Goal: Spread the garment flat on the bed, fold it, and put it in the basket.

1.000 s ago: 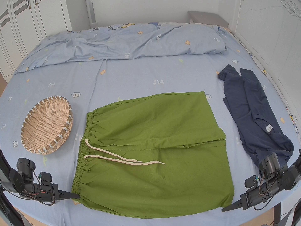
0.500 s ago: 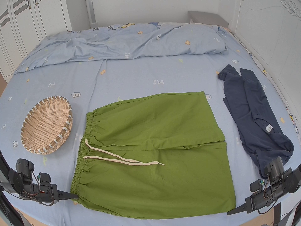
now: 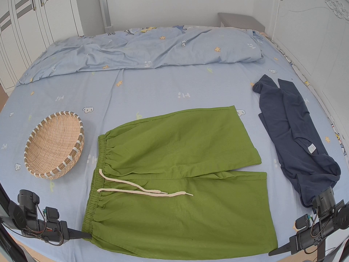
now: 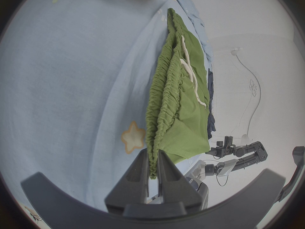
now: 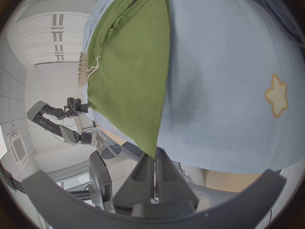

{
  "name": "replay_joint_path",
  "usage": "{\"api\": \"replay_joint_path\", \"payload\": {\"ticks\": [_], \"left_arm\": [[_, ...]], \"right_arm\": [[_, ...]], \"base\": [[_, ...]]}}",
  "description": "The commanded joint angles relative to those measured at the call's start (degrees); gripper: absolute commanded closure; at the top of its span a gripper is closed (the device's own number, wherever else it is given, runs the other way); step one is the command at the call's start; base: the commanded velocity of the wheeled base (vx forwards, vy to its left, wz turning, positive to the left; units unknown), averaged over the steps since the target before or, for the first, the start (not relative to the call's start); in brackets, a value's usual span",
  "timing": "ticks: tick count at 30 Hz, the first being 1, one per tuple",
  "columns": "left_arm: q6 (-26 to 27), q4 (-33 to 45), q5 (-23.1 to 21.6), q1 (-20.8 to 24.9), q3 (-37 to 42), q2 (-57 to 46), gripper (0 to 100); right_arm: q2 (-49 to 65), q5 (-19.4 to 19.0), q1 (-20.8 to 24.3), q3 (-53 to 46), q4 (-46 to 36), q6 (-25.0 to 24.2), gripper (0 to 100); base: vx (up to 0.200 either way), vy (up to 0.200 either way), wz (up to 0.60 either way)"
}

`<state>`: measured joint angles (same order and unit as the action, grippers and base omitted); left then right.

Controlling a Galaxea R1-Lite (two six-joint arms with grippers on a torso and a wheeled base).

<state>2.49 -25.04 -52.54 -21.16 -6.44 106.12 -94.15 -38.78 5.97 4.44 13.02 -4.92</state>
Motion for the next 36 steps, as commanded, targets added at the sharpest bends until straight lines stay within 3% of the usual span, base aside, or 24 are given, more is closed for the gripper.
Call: {"api": "replay_joint_path", "payload": {"ticks": [1, 5, 10, 13, 17, 22, 27, 36], "left_arm": [[-0.38, 0.34, 0.42, 0.68, 0.28, -2.58, 100], [-3.54, 4.21, 0.51, 2.53, -1.12, -9.70, 100], [-17.25, 17.66, 1.04, 7.54, -12.46, -20.87, 100], [-18.22, 21.26, 1.04, 8.95, -16.15, -22.62, 100], [-19.54, 24.69, 1.13, 10.35, -21.69, -22.54, 100], [-24.90, 26.01, 1.04, 11.32, -30.48, -20.95, 100], [-28.94, 26.01, 1.13, 12.73, -38.48, -17.09, 100], [-30.52, 26.18, 1.30, 13.43, -50.16, -8.30, 100]], "right_arm": [[1.51, -0.07, -0.08, 0.48, 0.08, 0.00, 100], [6.70, -0.07, -0.35, 2.68, -0.36, -0.61, 100], [13.29, -0.07, -0.52, 11.03, -8.54, -1.40, 100], [14.96, -0.07, -0.61, 16.83, -13.99, -1.40, 100], [15.84, 0.02, -0.70, 25.97, -19.44, -1.40, 100], [13.82, 0.11, -0.79, 37.31, -25.15, -1.40, 100], [8.45, 0.11, -0.88, 46.54, -25.59, -1.49, 100], [-1.39, 0.11, -1.32, 62.89, -26.91, -1.75, 100]], "base": [[0.000, 0.000, 0.00], [0.000, 0.000, 0.00], [0.000, 0.000, 0.00], [0.000, 0.000, 0.00], [0.000, 0.000, 0.00], [0.000, 0.000, 0.00], [0.000, 0.000, 0.00], [0.000, 0.000, 0.00]]}}
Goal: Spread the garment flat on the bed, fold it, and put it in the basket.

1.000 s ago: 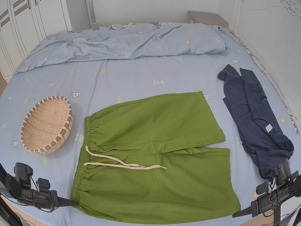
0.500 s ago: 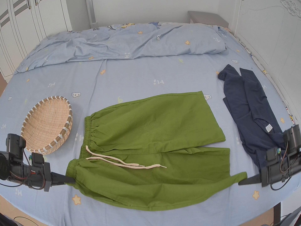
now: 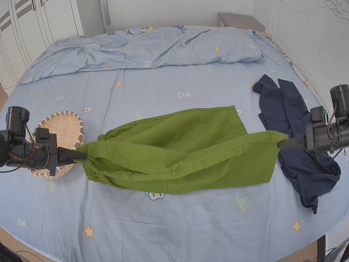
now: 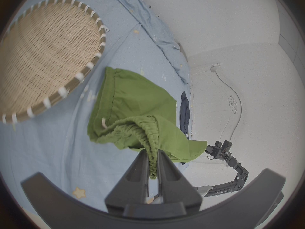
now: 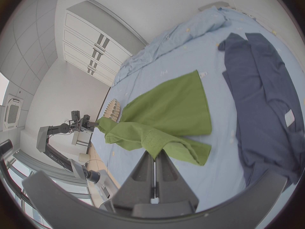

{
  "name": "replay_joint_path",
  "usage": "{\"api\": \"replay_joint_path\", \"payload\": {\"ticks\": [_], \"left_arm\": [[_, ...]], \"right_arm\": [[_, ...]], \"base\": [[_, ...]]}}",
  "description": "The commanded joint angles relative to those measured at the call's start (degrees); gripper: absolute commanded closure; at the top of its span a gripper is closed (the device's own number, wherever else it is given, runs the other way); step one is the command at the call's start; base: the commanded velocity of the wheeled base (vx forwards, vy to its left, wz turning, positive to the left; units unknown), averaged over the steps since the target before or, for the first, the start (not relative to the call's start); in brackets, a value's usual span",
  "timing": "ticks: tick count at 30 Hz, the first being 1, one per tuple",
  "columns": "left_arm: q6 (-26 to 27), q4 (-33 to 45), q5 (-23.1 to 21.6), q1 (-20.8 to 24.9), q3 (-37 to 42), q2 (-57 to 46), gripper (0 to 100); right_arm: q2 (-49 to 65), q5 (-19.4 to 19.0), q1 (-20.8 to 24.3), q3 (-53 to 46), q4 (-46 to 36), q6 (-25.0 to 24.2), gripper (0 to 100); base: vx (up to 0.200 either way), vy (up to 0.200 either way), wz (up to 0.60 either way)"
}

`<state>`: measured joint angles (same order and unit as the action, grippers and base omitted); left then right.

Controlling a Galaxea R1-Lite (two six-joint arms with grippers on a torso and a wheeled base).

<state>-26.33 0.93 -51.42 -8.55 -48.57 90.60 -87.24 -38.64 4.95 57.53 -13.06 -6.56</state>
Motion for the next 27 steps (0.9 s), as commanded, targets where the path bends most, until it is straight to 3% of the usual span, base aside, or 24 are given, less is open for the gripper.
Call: {"api": "replay_joint_path", "payload": {"ticks": [1, 6, 10, 27], "left_arm": [[-1.97, 0.13, 0.53, 0.90, -9.09, 7.84, 100], [-2.50, 0.04, 2.55, 0.81, -13.13, 11.09, 100], [-2.58, 0.30, 3.87, 1.34, -18.32, 14.96, 100], [-2.76, 0.39, 3.87, 0.37, -29.30, 22.34, 100]], "right_arm": [[-9.27, -0.03, -0.12, 11.55, -0.83, -0.21, 100], [-12.08, 0.68, 0.32, 17.79, -1.36, -1.00, 100], [-16.21, 3.31, 0.59, 25.53, -3.82, -1.44, 100], [-24.74, 3.31, 1.55, 38.19, -3.47, -1.53, 100]], "base": [[0.000, 0.000, 0.00], [0.000, 0.000, 0.00], [0.000, 0.000, 0.00], [0.000, 0.000, 0.00]]}}
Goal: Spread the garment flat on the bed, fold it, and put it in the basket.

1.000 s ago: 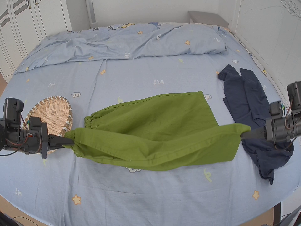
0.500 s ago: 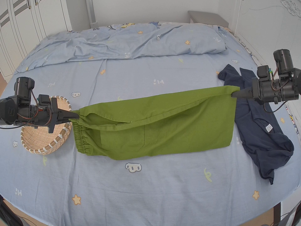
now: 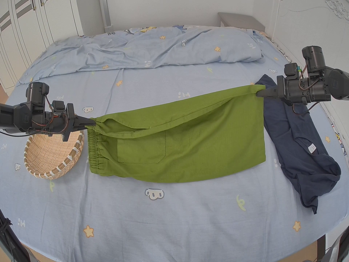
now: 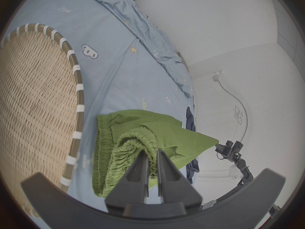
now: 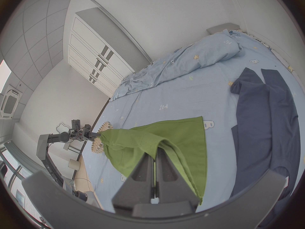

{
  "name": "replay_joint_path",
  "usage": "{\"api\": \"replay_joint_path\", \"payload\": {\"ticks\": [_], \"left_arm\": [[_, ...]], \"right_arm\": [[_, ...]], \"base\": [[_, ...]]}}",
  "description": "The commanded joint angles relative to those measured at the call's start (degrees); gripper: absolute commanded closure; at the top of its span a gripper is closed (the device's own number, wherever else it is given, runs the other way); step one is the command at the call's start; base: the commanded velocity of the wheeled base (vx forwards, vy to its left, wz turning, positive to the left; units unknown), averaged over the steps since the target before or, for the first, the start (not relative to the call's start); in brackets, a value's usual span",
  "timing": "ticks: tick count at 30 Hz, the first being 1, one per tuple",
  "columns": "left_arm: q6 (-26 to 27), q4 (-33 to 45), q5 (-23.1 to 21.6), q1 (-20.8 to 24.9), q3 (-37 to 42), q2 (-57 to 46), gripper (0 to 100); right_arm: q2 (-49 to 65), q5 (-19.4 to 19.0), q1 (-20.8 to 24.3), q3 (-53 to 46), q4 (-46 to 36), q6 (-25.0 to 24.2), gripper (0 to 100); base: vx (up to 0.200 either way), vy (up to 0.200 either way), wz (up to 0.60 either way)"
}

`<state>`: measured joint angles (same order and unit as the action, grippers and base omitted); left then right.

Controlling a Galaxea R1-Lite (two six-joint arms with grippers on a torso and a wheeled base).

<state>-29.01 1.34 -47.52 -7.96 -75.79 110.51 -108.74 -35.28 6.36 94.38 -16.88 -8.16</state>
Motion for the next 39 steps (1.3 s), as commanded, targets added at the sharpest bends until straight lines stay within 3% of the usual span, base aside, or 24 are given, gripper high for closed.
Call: {"api": "replay_joint_path", "payload": {"ticks": [1, 10, 31, 32, 39], "left_arm": [[-0.08, 0.15, -0.03, -0.13, -2.35, 2.43, 100], [0.01, 3.23, -0.03, 0.49, -8.15, 4.54, 100], [0.10, 3.58, 0.59, 0.05, -11.93, 9.90, 100], [0.10, 3.58, 0.76, 0.05, -11.93, 9.90, 0], [0.10, 3.41, 0.94, 0.14, -12.19, 10.25, 0]], "right_arm": [[-3.58, -0.05, 0.14, 1.60, 0.45, 0.07, 100], [-7.01, -0.05, 0.05, 6.34, 1.42, -0.02, 100], [-11.23, 0.65, -0.47, 6.52, 5.46, -0.11, 100], [-11.76, 0.83, -0.30, 6.61, 5.46, -0.11, 0], [-13.34, 1.53, 0.05, 6.61, 5.55, -0.02, 0]], "base": [[0.000, 0.000, 0.00], [0.000, 0.000, 0.00], [0.000, 0.000, 0.00], [0.000, 0.000, 0.00], [0.000, 0.000, 0.00]]}}
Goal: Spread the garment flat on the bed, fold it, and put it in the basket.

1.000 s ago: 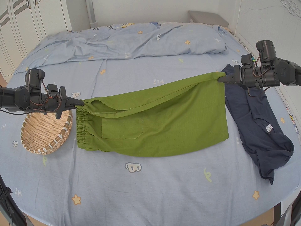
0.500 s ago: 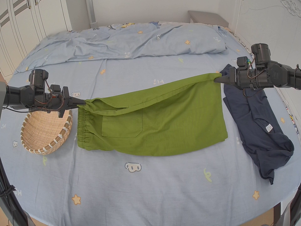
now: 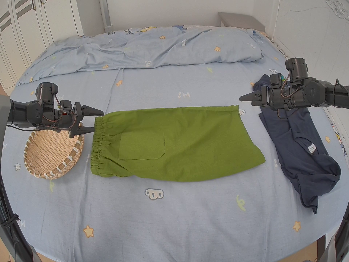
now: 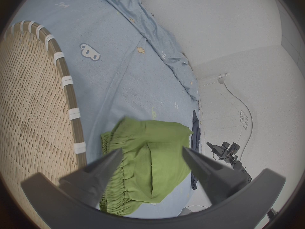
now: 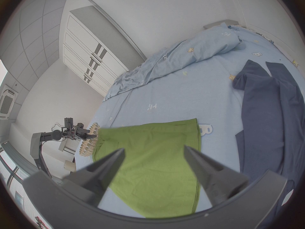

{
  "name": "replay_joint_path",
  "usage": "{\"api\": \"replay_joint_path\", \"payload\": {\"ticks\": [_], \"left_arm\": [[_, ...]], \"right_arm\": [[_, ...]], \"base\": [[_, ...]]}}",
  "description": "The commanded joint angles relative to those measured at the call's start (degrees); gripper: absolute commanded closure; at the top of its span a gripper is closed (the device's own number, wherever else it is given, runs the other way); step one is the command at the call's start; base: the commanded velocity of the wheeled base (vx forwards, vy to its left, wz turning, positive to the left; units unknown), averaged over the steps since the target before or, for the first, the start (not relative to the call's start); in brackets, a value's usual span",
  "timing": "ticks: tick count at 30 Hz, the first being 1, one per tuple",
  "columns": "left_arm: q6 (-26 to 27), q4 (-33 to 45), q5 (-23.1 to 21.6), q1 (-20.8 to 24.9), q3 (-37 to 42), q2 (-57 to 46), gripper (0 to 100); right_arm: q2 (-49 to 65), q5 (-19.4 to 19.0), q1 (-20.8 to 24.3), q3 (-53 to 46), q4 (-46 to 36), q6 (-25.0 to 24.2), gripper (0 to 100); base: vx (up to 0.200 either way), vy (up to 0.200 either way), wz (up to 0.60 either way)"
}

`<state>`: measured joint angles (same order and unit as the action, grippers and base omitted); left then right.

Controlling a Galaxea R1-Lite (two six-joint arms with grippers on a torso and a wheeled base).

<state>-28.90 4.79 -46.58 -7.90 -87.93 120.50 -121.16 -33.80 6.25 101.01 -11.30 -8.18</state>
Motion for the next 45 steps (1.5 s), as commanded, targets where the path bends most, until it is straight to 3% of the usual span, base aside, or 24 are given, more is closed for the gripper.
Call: {"api": "replay_joint_path", "payload": {"ticks": [1, 11, 16, 18, 22, 29, 34, 45], "left_arm": [[0.08, -0.22, 0.00, 0.43, -0.05, 0.17, 0], [0.87, 0.04, -0.09, 2.89, 3.56, -2.55, 0], [5.17, -0.31, 0.00, 4.21, 11.29, -7.39, 0], [10.01, -0.66, 0.88, 4.30, 16.65, -9.06, 0], [12.20, -1.10, 1.67, 4.12, 23.24, -9.23, 0], [12.29, -12.88, 4.74, 3.94, 33.79, -8.97, 0], [11.59, -17.89, 10.02, 3.68, 34.41, -7.74, 0], [11.77, -18.77, 10.37, 3.86, 33.00, -7.30, 0]], "right_arm": [[-0.92, 0.14, 0.16, -0.20, -0.04, 0.01, 0], [1.98, 0.14, -0.54, -6.62, -0.30, -0.08, 0], [8.40, -0.03, -0.72, -16.99, 0.93, -0.61, 0], [12.18, -0.47, -0.80, -23.84, 4.53, -2.10, 0], [15.69, -0.82, -0.98, -31.05, 9.37, -4.48, 0], [16.92, -1.79, -0.19, -34.57, 11.04, -4.83, 0], [17.72, -1.79, 0.69, -35.44, 11.30, -4.83, 0], [17.36, -1.70, 1.30, -35.53, 11.12, -4.65, 0]], "base": [[0.000, 0.000, 0.00], [0.000, 0.000, 0.00], [0.000, 0.000, 0.00], [0.000, 0.000, 0.00], [0.000, 0.000, 0.00], [0.000, 0.000, 0.00], [0.000, 0.000, 0.00], [0.000, 0.000, 0.00]]}}
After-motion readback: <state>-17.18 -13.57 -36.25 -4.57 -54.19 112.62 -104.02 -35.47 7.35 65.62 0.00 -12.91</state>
